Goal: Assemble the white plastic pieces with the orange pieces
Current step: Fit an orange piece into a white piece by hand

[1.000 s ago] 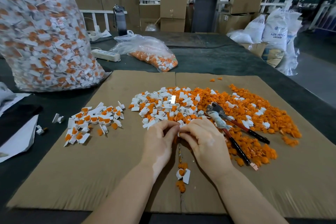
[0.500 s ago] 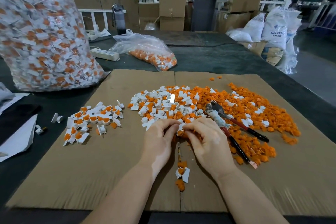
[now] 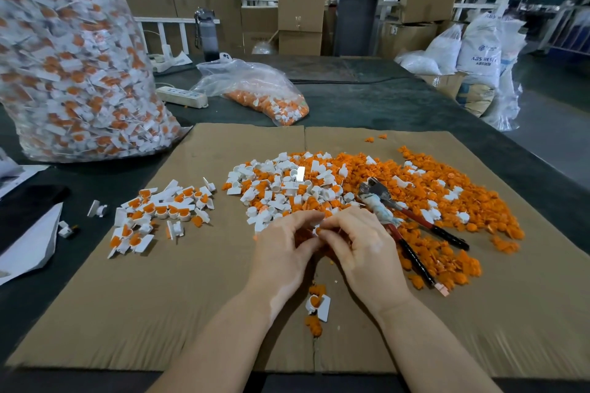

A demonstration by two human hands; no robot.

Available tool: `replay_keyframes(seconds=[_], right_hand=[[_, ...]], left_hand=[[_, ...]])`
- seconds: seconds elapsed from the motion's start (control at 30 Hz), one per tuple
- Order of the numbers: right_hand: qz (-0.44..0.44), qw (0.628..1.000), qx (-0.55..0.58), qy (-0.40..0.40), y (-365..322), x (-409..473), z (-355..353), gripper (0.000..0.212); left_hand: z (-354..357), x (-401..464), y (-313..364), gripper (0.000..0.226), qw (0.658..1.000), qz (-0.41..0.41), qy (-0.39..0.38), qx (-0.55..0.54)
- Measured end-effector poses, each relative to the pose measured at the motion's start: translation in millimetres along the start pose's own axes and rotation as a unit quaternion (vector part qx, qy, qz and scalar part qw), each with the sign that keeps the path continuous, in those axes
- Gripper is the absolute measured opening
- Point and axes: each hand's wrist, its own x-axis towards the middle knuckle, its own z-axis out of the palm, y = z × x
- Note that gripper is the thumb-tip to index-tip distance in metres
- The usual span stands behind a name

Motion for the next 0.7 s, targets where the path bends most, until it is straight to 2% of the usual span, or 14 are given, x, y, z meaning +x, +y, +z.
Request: replay_keyframes(seconds=[0.1,0.37,0.7], right_hand=[[-0.005,1.0,-0.014,-0.004,-0.9,0.2,0.2,0.003],[-0.008,1.0,-0.015,0.003,-0.7,-1.4,1.6,0.008],[-0.023,1.0,-0.008,0.0,-0.4,-1.3,1.6,0.009]], left_hand=[[1.8,-0.7,0.3,0.032,0.999,0.016,0.012,0.044],[3.9,-4.0,1.8,0.033,0.997,0.032,0.028,0.065],[2.0,-2.2,1.4,0.031,0.999,0.009,0.026,0.029]])
